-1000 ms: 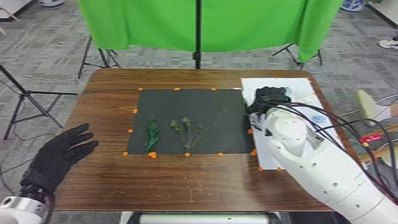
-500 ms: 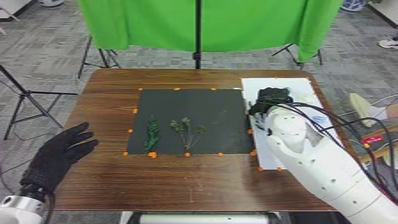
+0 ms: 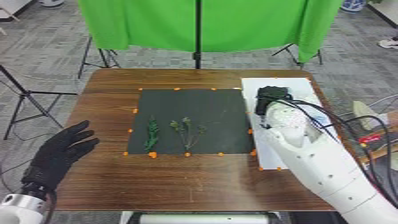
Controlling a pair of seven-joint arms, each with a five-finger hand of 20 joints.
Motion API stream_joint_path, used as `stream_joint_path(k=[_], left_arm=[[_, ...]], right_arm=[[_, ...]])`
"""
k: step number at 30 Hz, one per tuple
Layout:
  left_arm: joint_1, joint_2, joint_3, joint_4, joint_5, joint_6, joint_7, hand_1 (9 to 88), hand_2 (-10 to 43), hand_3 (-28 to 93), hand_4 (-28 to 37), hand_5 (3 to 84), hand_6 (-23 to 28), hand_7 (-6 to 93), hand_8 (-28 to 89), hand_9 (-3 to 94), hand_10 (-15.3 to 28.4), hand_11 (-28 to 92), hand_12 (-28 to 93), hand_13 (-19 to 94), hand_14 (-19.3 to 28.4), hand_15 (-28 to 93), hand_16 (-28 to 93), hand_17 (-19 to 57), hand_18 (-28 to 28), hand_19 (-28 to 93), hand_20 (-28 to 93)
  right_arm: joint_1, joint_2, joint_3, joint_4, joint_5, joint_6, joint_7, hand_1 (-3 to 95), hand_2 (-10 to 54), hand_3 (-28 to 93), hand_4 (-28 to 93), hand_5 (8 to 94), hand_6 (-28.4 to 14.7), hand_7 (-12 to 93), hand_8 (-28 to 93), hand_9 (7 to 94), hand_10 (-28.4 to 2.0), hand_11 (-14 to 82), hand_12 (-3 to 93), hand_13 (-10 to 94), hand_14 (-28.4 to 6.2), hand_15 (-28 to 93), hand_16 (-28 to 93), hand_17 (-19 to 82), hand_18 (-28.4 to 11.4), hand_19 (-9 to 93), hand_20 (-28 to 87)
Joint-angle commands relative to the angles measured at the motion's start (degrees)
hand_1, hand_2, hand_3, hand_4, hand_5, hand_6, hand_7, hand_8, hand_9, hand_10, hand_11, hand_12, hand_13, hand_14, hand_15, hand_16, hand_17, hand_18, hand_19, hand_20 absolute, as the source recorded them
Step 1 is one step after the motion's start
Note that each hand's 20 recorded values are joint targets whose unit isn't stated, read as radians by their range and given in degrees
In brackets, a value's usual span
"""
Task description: Arrange flowers
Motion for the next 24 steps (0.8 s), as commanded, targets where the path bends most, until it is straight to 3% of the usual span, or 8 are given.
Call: stream_joint_path(k=[1, 4, 8, 20, 24], left_arm=[[0.66, 0.04, -0.01, 0.52, 0.27, -0.56, -0.7, 26.3, -2.2, 70, -26.7, 34.6, 5.0, 20.2, -10, 31.8, 13.8, 25, 16, 28, 16.8, 35, -2, -6.5, 23.1, 52, 1], [0.69, 0.32, 0.11, 0.62, 0.09, -0.48, -0.75, 26.4, -2.2, 70, -26.7, 34.6, 5.0, 20.2, -10, 31.8, 13.9, 25, 16, 28, 16.8, 35, -2, -6.5, 23.1, 52, 1], [0.77, 0.47, 0.08, 0.64, 0.0, -0.52, -0.75, 26.5, -2.2, 70, -26.6, 34.6, 4.9, 20.3, -10, 31.8, 13.9, 25, 16, 28, 16.8, 35, -2, -6.4, 23.1, 52, 1], [0.69, 0.24, -0.08, 0.64, 0.3, -1.07, -1.2, 26.6, -2.2, 70, -26.8, 34.6, 5.0, 20.2, -10, 31.7, 13.9, 25, 16, 28, 16.8, 35, -2, -6.5, 23.1, 52, 1], [0.57, 0.25, -0.05, 0.71, 0.34, -1.19, -1.38, 26.5, -2.2, 70, -26.7, 34.5, 5.0, 20.3, -10, 31.8, 13.9, 25, 16, 28, 16.8, 35, -2, -6.4, 23.1, 52, 1]], right_arm=[[-5.89, 0.55, 3.04, 2.27, 6.54, -2.47, -4.13, 45.9, -9.5, 76, -28, 74.7, 2.0, 53, 20, 79.1, -9.5, 60.7, 47.4, 68, -10.8, 82, 40, 25, -20.4, 70, 42], [-6.94, 1.06, 2.89, 1.91, 5.81, 0.87, -5.04, 41.9, -9.5, 85, -23, 69.1, -0.9, 60, 24, 77.7, -9.3, 59.1, 52.1, 67, -10.6, 82, 39, 25, -19.8, 70, 43], [-7.91, 2.17, 2.05, 0.3, 5.04, 5.98, -5.0, 40.3, -9.5, 86, -19, 66.5, -1.8, 65, 24, 79.0, -9.2, 57.5, 51.8, 70, -10.1, 81, 36, 27, -20.1, 72, 43], [-7.58, 5.31, -0.19, -7.39, -0.51, 21.6, -6.22, 40.3, -9.5, 86, -18, 66.6, -2.2, 67, 23, 80.9, -9.0, 57.1, 50.6, 72, -9.7, 81, 36, 28, -20.6, 74, 43], [-7.39, 5.88, -0.02, -10.4, 0.19, 23.8, -6.1, 40.4, -9.5, 86, -17, 66.9, -2.3, 67, 23, 81.2, -9.0, 57.2, 50.3, 72, -9.7, 82, 36, 28, -20.6, 74, 43]])
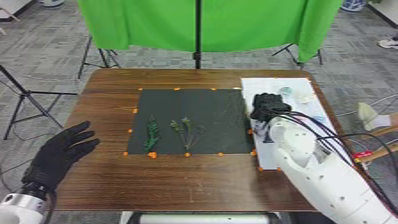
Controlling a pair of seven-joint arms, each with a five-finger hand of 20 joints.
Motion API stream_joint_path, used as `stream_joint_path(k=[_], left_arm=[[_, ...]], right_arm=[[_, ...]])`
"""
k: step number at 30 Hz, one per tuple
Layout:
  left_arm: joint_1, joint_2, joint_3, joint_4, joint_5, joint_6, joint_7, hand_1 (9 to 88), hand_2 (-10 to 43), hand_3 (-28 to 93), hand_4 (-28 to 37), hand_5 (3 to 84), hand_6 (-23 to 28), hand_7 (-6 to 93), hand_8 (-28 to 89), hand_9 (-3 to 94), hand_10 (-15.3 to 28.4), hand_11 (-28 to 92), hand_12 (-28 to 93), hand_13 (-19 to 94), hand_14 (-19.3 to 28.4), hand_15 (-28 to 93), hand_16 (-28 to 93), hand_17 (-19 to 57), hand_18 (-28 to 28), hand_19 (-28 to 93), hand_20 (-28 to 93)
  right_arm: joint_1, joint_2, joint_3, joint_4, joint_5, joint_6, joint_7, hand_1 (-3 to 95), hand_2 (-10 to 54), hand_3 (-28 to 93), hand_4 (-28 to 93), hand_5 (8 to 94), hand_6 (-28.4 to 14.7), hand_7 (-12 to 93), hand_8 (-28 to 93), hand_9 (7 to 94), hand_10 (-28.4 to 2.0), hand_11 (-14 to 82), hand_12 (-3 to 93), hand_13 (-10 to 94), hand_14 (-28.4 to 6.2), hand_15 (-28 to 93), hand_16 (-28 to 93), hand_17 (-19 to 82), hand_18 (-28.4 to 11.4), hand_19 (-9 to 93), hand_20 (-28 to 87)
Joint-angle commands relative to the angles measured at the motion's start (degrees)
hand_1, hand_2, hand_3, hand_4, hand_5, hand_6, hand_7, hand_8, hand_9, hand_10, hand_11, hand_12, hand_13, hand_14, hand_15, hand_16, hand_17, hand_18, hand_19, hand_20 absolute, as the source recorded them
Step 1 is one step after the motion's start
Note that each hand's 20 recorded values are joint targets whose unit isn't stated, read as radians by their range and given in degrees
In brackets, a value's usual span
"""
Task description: Arrange flowers
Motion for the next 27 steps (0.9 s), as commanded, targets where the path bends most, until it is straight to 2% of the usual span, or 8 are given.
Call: stream_joint_path(k=[1, 6, 9, 12, 14, 16, 23, 27], left_arm=[[0.81, 0.27, 0.14, 0.5, 0.05, -0.5, -0.55, 26.5, -2.2, 70, -26.7, 34.5, 5.0, 20.3, -10, 31.8, 13.9, 25, 16, 28, 16.8, 35, -2, -6.4, 23.1, 52, 1], [1.03, 0.24, 0.13, 0.4, 0.02, -0.38, -0.43, 26.5, -2.2, 70, -26.6, 34.6, 5.0, 20.3, -10, 31.7, 13.9, 25, 16, 28, 16.8, 35, -2, -6.5, 23.1, 52, 1], [0.67, -0.01, 0.13, 0.52, 0.26, -0.66, -0.67, 26.5, -2.1, 70, -26.7, 34.6, 5.1, 20.3, -10, 31.7, 13.9, 25, 16, 28, 16.8, 35, -2, -6.5, 23.1, 52, 1], [0.84, -0.16, -0.04, 0.44, 0.24, -0.58, -0.62, 26.5, -2.2, 70, -26.7, 34.6, 5.1, 20.3, -10, 31.7, 13.9, 25, 16, 28, 16.8, 35, -2, -6.5, 23.1, 52, 1], [1.02, -0.28, -0.15, 0.35, 0.32, -0.38, -0.56, 26.5, -2.2, 70, -26.6, 34.6, 5.0, 20.4, -10, 31.7, 13.9, 25, 16, 28, 16.8, 35, -2, -6.5, 23.1, 52, 1], [1.3, -0.46, -0.3, 0.23, 0.3, -0.29, -0.47, 26.4, -2.2, 70, -26.6, 34.6, 5.0, 20.3, -10, 31.7, 13.9, 25, 16, 28, 16.8, 35, -2, -6.5, 23.1, 52, 1], [2.6, -0.95, -0.44, -0.33, 0.22, 0.45, 0.38, 26.5, -2.2, 70, -26.8, 34.6, 5.0, 20.3, -10, 31.7, 13.9, 25, 16, 28, 16.8, 35, -2, -6.5, 23.1, 52, 1], [1.86, -0.9, -0.08, -0.11, 0.33, 0.22, 0.15, 26.4, -2.2, 70, -26.8, 34.6, 5.0, 20.4, -10, 31.8, 13.9, 25, 16, 28, 16.8, 35, -2, -6.5, 23.1, 52, 1]], right_arm=[[0.85, 1.32, 0.06, -5.66, 0.2, 6.26, -0.35, 40.4, -9.5, 86, -17, 66.9, -2.4, 67, 23, 81.2, -8.9, 57.3, 50.2, 72, -9.7, 82, 36, 28, -20.6, 74, 44], [1.32, 1.23, -0.1, -8.24, 0.76, 5.42, -0.07, 40.3, -9.5, 86, -17, 67.1, -2.4, 67, 24, 81.2, -8.9, 57.3, 50.2, 72, -9.7, 82, 37, 28, -20.7, 74, 44], [2.01, 0.76, 0.2, -8.4, 0.59, 0.27, 1.8, 40.2, -9.5, 86, -17, 66.9, -2.1, 67, 24, 81.2, -8.9, 57.3, 50.3, 72, -9.6, 81, 37, 29, -20.6, 74, 43], [1.86, -0.01, 2.38, -9.49, 1.82, -10.66, 4.56, 39.0, -9.5, 83, -21, 68.1, -1.1, 66, 22, 82.0, -9.2, 59.6, 44.4, 73, -9.7, 82, 37, 29, -20.9, 74, 43], [1.27, 0.22, 3.49, -9.89, 3.74, -14.97, 6.0, 25.7, -8.9, 79, -27, 73.6, -1.3, 67, -8, 84.0, -9.5, 59.2, 43.3, 74, -10.8, 82, 36, 29, -21.9, 76, 42], [0.9, 0.63, 3.59, -10.09, 3.95, -17.8, 7.51, 20.0, -9.1, 73, -28, 76.8, -1.3, 64, -12, 86.1, -10.0, 57.9, 42.7, 75, -11.5, 82, 36, 30, -22.9, 78, 42], [0.05, -0.19, 3.02, -9.64, 3.91, -21.44, 8.23, 18.4, -7.0, 58, -28, 82.8, -0.7, 57, -10, 89.9, -9.9, 55.5, 42.1, 79, -11.8, 82, 36, 32, -23.9, 81, 40], [0.44, -0.51, 1.59, -7.99, 1.71, -20.65, 9.1, 16.9, -6.4, 58, -28, 85.2, -0.3, 54, -9, 92.0, -9.7, 54.5, 41.0, 80, -11.9, 82, 35, 33, -24.0, 81, 39]])
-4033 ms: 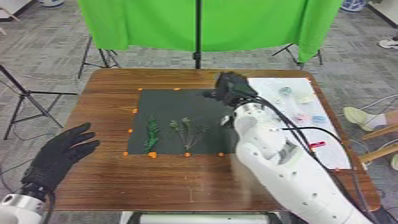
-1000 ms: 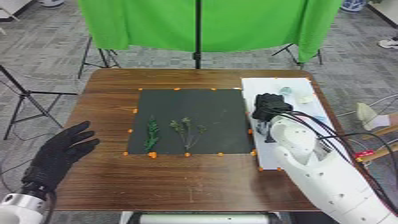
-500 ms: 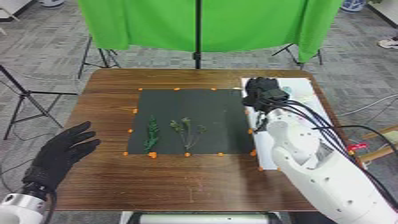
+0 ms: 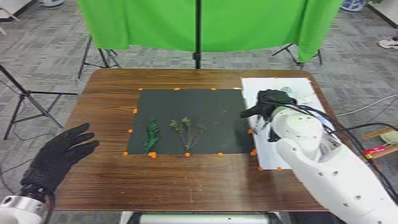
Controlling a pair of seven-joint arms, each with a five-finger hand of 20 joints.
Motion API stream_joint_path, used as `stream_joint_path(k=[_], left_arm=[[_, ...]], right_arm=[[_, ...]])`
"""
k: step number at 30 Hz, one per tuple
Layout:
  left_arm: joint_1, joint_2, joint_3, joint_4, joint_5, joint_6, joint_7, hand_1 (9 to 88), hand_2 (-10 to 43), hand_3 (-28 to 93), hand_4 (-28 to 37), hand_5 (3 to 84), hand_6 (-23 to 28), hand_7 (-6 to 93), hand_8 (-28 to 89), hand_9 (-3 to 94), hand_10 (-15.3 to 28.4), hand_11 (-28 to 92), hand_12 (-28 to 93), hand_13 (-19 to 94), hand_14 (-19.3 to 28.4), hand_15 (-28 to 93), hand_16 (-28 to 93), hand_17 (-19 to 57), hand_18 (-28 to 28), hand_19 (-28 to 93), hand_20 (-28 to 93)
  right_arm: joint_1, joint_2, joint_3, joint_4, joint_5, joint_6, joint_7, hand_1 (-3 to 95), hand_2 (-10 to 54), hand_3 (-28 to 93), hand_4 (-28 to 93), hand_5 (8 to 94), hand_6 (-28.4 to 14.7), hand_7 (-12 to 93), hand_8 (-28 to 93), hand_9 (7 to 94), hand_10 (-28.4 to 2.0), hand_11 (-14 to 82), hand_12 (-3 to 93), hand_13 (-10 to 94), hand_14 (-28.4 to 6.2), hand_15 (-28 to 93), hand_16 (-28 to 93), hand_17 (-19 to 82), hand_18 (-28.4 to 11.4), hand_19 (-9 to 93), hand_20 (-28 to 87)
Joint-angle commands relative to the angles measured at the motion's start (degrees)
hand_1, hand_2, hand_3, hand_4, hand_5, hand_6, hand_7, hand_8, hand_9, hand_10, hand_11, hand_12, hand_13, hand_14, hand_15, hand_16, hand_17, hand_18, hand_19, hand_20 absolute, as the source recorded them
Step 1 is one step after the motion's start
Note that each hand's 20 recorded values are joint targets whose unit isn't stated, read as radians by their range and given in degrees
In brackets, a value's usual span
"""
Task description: Arrange flowers
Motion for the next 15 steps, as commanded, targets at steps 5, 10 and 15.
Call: stream_joint_path(k=[5, 10, 15], left_arm=[[0.7, -0.88, 0.35, 0.05, 0.25, 0.24, -0.06, 26.5, -2.3, 70, -26.8, 34.5, 5.0, 20.3, -10, 31.8, 13.9, 25, 16, 28, 16.8, 35, -2, -6.5, 23.1, 52, 1], [0.74, -1.0, 0.32, 0.08, 0.31, 0.23, -0.25, 26.4, -2.2, 70, -26.8, 34.5, 5.0, 20.3, -10, 31.8, 13.9, 25, 16, 28, 16.8, 35, -2, -6.5, 23.1, 52, 1], [0.49, -0.26, 0.62, 0.24, 0.01, 0.17, -0.18, 26.3, -2.2, 70, -26.8, 34.6, 5.0, 20.3, -10, 31.7, 13.8, 25, 16, 28, 16.8, 35, -2, -6.5, 23.1, 52, 1]], right_arm=[[0.15, -0.44, -2.96, 3.58, -4.72, 0.6, 3.34, 14.2, -5.3, 64, -28, 87.3, 0.2, 51, -9, 92.8, -9.5, 53.9, 41.2, 81, -11.8, 82, 35, 34, -24.0, 82, 38], [0.28, -0.24, -3.81, 3.96, -5.65, 1.21, 4.54, 13.6, -4.0, 68, -28, 88.2, 0.2, 49, -8, 93.4, -9.3, 53.5, 40.8, 81, -11.5, 82, 35, 35, -24.3, 83, 37], [0.16, -0.83, -3.69, 5.21, -3.79, 1.55, 5.33, 14.9, -2.6, 71, -28, 88.6, 0.2, 46, -8, 93.5, -9.0, 51.9, 40.7, 81, -11.5, 81, 36, 34, -24.3, 83, 36]])
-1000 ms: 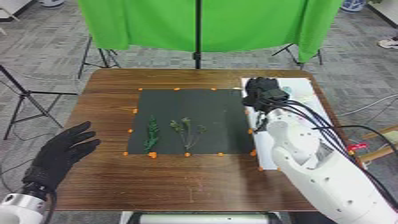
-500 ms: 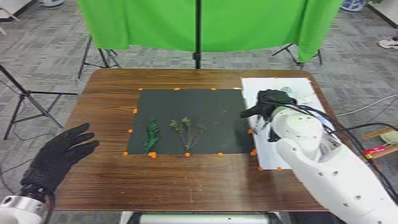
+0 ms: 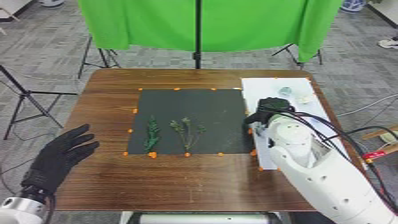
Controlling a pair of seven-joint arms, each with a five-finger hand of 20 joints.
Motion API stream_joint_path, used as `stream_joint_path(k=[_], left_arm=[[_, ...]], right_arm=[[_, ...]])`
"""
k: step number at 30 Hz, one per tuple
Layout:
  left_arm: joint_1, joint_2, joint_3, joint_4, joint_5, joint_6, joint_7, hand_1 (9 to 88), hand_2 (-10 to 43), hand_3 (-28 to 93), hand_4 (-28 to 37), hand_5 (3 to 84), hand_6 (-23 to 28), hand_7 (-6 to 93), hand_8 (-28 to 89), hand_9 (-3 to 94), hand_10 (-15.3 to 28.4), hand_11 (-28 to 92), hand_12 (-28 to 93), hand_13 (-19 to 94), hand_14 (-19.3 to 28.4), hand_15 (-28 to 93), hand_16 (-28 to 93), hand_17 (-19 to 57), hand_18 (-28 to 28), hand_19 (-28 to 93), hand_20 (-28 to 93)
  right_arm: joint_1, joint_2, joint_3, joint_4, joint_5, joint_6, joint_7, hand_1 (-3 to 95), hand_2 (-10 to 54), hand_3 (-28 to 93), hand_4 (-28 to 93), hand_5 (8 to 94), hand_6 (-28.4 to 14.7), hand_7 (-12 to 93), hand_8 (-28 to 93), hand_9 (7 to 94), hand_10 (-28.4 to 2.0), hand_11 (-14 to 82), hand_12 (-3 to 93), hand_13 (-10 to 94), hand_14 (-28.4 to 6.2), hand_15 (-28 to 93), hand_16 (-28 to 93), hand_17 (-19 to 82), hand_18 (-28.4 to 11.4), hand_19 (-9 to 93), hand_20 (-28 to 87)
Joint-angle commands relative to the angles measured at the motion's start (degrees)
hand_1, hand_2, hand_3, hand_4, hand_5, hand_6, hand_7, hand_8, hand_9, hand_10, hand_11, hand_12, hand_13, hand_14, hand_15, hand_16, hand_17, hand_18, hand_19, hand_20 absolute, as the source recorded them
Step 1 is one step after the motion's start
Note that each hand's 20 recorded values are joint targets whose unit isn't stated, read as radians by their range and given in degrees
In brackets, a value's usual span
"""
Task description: Arrange flowers
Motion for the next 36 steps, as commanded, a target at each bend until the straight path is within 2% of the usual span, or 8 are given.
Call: stream_joint_path(k=[1, 9, 12, 16, 19, 21, 29, 36], left_arm=[[0.28, 0.17, 0.52, 0.27, -0.04, 0.15, -0.35, 26.4, -2.1, 70, -26.8, 34.6, 5.0, 20.3, -10, 31.7, 13.8, 25, 16, 28, 16.8, 34, -2, -6.5, 23.1, 52, 1], [0.14, 0.23, 0.4, 0.39, 0.01, -0.12, -0.81, 26.5, -1.8, 69, -26.7, 34.6, 5.1, 20.2, -10, 31.7, 13.9, 25, 16, 28, 16.8, 35, -2, -6.5, 23.1, 52, 1], [0.08, 0.11, 0.27, 0.46, 0.1, -0.3, -1.04, 26.4, -1.8, 69, -26.6, 34.6, 5.1, 20.3, -10, 31.7, 13.8, 25, 16, 28, 16.8, 34, -2, -6.5, 23.1, 52, 1], [-0.29, 0.07, 0.37, 0.64, 0.22, -0.53, -1.33, 26.5, -1.9, 70, -26.6, 34.6, 5.0, 20.3, -10, 31.7, 13.8, 25, 16, 28, 16.8, 35, -2, -6.5, 23.1, 52, 1], [-0.13, -0.05, 0.28, 0.57, 0.21, -0.41, -1.31, 26.5, -1.9, 70, -26.7, 34.6, 5.0, 20.3, -10, 31.8, 13.8, 25, 16, 28, 16.8, 35, -2, -6.5, 23.0, 52, 1], [-0.29, 0.02, 0.32, 0.69, 0.2, -0.48, -1.37, 26.5, -1.9, 70, -26.7, 34.6, 5.1, 20.3, -10, 31.7, 13.8, 25, 16, 28, 16.8, 35, -2, -6.5, 23.1, 52, 1], [-0.02, -0.15, 0.43, 0.61, 0.17, -0.42, -0.94, 26.4, -1.9, 70, -26.7, 34.6, 5.0, 20.3, -10, 31.7, 13.8, 25, 16, 28, 16.8, 35, -2, -6.5, 23.1, 52, 1], [0.46, -0.45, 0.12, 0.32, 0.26, -0.26, -0.78, 26.5, -1.8, 70, -26.8, 34.5, 5.0, 20.4, -10, 31.7, 13.9, 25, 16, 28, 16.7, 35, -2, -6.4, 23.1, 52, 1]], right_arm=[[-0.03, -0.41, -0.11, 1.78, 0.61, 1.38, 1.64, 15.4, -2.4, 71, -28, 88.8, 0.2, 45, -8, 93.3, -9.1, 51.2, 40.5, 81, -11.4, 81, 36, 34, -24.2, 83, 36], [-1.78, -1.46, 1.78, 4.29, 2.18, 3.63, -2.07, 29.7, -6.1, 77, -28, 81.2, 0.2, 34, -11, 88.2, -9.2, 39.3, 34.8, 76, -9.2, 73, 34, 30, -22.6, 77, 37], [-2.87, -1.82, 2.68, 4.68, 2.73, 3.83, -4.38, 42.1, -9.3, 71, -28, 78.5, -0.4, 32, 8, 86.9, -7.9, 38.4, 34.2, 75, -7.6, 72, 34, 30, -21.6, 75, 38], [-4.19, -2.39, 4.53, 5.56, 4.09, 3.72, -8.25, 49.6, -9.5, 71, -28, 78.7, 0.5, 35, 10, 89.3, -4.6, 30.9, 46.5, 76, -5.9, 71, 35, 30, -20.7, 73, 41], [-5.13, -2.54, 5.76, 5.36, 3.51, 3.77, -11.32, 50.2, -9.5, 75, -28, 78.9, 1.0, 36, 11, 90.2, -3.6, 29.5, 48.3, 77, -5.5, 71, 35, 30, -20.4, 73, 42], [-5.72, -1.95, 5.48, 4.77, 5.23, 7.52, -11.59, 48.0, -9.5, 80, -27, 78.1, 0.9, 36, 17, 90.3, -3.7, 28.9, 49.9, 77, -5.6, 71, 36, 29, -20.1, 72, 43], [-6.76, -0.07, 3.33, 3.08, 4.81, 25.93, -16.37, 39.8, -6.5, 88, -19, 71.8, -2.0, 48, 26, 86.7, -7.5, 51.7, 40.8, 77, -8.2, 81, 36, 30, -20.7, 75, 45], [-5.73, 0.74, 2.25, 0.54, 4.98, 34.1, -16.28, 37.4, -4.5, 90, -18, 70.9, -2.4, 51, 28, 87.3, -7.5, 55.4, 41.0, 78, -8.1, 83, 36, 32, -20.8, 77, 45]])
